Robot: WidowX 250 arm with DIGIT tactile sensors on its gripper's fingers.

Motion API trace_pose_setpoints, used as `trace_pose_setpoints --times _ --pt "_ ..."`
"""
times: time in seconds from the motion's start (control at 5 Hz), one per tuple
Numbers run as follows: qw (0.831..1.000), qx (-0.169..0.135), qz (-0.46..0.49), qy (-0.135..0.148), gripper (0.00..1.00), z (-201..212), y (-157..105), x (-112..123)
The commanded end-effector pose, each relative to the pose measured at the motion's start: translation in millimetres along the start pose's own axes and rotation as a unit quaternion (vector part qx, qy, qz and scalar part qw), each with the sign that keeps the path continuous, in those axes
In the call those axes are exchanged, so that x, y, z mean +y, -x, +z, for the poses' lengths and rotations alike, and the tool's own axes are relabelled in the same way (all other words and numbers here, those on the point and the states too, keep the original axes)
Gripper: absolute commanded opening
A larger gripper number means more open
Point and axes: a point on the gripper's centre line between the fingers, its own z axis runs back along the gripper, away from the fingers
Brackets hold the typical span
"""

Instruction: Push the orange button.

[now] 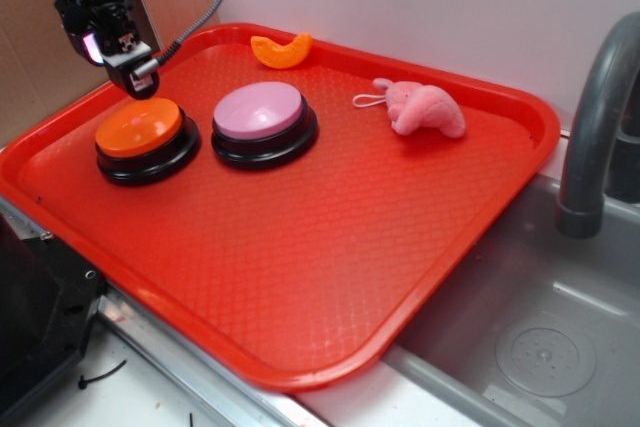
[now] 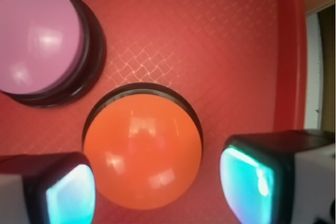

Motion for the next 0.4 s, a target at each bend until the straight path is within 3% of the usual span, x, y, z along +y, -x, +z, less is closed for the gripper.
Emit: trace_pose_setpoints --times 0.0,0.2 --pt "0.999 -0.032 0.009 -0.020 1.00 26.2 -11.5 6.8" --pt "0.999 -0.035 0.007 -0.023 1.00 31.3 -12.2 4.4"
